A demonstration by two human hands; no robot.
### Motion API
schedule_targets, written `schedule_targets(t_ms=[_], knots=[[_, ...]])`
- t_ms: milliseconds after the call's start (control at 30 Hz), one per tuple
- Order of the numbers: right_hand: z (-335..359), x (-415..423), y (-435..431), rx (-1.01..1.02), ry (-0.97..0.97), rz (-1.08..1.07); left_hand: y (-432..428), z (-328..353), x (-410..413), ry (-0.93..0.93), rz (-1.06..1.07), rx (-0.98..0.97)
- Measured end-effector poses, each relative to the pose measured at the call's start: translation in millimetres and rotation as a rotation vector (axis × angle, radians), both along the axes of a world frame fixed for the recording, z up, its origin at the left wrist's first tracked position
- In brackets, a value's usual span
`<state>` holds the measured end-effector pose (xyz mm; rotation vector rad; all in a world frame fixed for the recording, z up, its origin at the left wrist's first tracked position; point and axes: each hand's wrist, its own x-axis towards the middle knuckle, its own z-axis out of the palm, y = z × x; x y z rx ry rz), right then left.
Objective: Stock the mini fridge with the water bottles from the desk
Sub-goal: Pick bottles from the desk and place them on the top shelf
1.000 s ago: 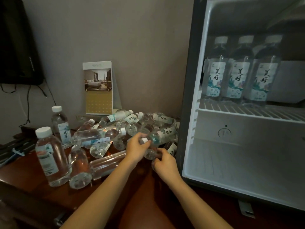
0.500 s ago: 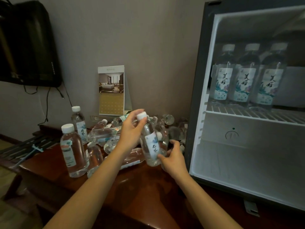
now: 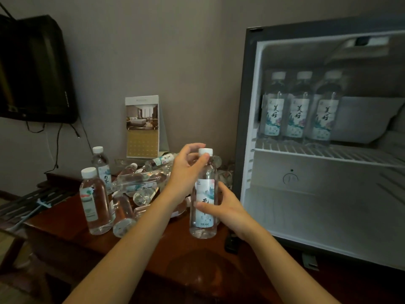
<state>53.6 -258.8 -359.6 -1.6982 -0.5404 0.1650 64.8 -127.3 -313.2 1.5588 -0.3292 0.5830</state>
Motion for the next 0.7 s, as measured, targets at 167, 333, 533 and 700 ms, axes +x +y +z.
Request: schedule_targets(t_ms=[167,333,533,700], knots=[[17.5,-17.7,-25.7,0.094,-0.158,-0.113,-28.9,26.0,-17.7,-0.114,-0.065,0.070],[50.9,-28.3,-69.1,0.140,-0.315,-0.271,-63.4,42.3,-28.4,-0.114,-0.262,0.090],[90.1,-25.6,-136.6,0.203,-0.450,-0.533,-121.3,53.8,-16.3,-0.076,-0.348,0.210],[111.9,-13.8,-183.9,0.210,-0.513,-0.666,-173.7,71.9,-4.8,-0.099,-0.401,0.234]])
